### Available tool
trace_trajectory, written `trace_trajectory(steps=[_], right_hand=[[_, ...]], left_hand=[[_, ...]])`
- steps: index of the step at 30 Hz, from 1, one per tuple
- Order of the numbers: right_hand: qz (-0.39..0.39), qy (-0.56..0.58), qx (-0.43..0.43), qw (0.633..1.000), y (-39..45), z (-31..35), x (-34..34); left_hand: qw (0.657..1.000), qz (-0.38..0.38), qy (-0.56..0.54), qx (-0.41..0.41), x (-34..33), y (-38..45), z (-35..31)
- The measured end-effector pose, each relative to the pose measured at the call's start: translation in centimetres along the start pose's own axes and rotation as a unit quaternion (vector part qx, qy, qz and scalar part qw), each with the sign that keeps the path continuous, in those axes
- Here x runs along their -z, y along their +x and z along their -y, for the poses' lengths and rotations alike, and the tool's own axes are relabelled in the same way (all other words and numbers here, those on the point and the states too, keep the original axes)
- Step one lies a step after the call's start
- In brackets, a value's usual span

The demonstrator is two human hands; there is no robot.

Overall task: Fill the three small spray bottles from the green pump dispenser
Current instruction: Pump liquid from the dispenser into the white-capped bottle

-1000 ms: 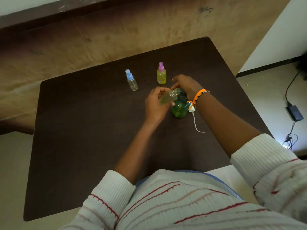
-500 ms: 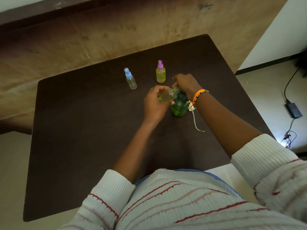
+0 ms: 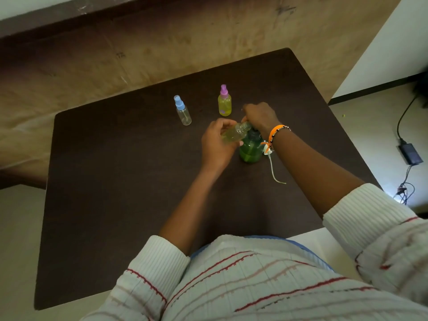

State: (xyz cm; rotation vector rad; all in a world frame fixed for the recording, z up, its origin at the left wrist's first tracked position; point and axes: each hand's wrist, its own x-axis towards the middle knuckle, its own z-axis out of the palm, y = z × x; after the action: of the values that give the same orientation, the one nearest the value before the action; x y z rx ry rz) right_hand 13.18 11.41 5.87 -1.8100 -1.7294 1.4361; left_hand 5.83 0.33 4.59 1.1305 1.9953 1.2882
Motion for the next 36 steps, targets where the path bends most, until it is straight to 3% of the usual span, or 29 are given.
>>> trace_trajectory(steps=[9, 17, 23, 27, 32, 36], right_hand=[[-0.087, -0.046, 0.024, 0.995, -0.1, -0.5, -0.4], [0.006, 0.022, -0.006, 1.000, 0.5, -0.5, 0.2], [-0.074, -0.006, 0.010, 0.997, 0.3, -0.8, -0.4], [-0.054, -0.009, 0.011, 0.998, 0.7, -0.8, -0.2], [0.026, 0.017, 0.005, 0.999, 0.5, -0.5, 0.2], [-0.026, 0.000, 0.007, 1.000, -0.3, -0.1, 0.1]], left_hand=[[0.998, -0.016, 0.052, -0.037, 0.2, -0.3, -0.4], [0.997, -0.016, 0.055, -0.047, 0.5, -0.3, -1.0], [0.997, -0.014, 0.071, -0.037, 0.4, -0.3, -1.0], [0.997, -0.011, 0.065, -0.038, 0.5, -0.2, -1.1], [0.998, -0.019, 0.054, -0.040, 0.6, -0.3, -1.3], [0.998, -0.012, 0.058, -0.035, 0.5, -0.2, -1.2]])
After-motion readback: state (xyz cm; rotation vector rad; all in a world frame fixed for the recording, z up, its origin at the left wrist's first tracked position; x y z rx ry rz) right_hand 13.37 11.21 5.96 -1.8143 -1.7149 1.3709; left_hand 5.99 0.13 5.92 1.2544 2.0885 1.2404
